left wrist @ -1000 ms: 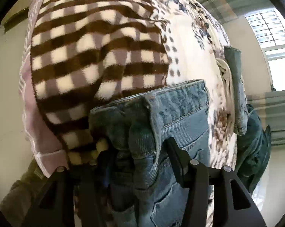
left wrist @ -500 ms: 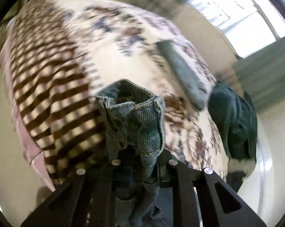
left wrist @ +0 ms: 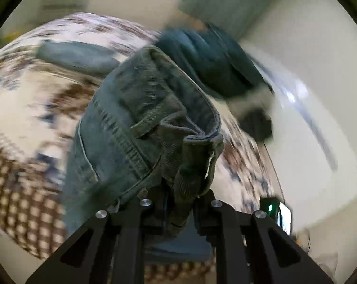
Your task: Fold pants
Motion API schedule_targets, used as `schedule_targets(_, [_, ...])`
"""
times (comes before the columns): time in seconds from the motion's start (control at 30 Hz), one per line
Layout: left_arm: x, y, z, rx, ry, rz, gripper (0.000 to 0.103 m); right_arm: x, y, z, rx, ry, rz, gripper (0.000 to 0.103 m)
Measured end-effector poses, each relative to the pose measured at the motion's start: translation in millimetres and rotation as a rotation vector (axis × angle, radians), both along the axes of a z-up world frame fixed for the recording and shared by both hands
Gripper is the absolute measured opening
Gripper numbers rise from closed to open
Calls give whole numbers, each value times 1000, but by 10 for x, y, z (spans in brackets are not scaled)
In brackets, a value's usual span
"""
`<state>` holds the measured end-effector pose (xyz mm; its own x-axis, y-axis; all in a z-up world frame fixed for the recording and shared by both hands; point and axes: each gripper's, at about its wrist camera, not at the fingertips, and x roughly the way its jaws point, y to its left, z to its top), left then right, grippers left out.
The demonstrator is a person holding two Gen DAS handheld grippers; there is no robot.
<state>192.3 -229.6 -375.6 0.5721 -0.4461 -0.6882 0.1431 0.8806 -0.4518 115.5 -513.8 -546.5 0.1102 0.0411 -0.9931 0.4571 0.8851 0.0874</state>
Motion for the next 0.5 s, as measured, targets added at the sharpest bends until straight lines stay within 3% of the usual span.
schedule_targets(0.17, [61,-1004,-509,96,78,-216,12,-293,-738,-103,-24,33,-116,37])
schedule_targets(0.3, [117,-1487,-941,147,169,-324,13,-419,-1108,-191,-21,54,-159,42])
schedule_targets(0.4, [242,-1569,-1166,175,273,-320,14,-412,-1264,-170,11,22,-157,66])
schedule_targets(0.47, [268,-1598,-1071,176,296,-312,15,-361,-1332,-138,49,-22,-149,89])
schedule_targets(0.5, [264,-1611,-989,181,300,-307,16,-325,-1350,-117,74,-44,-144,93])
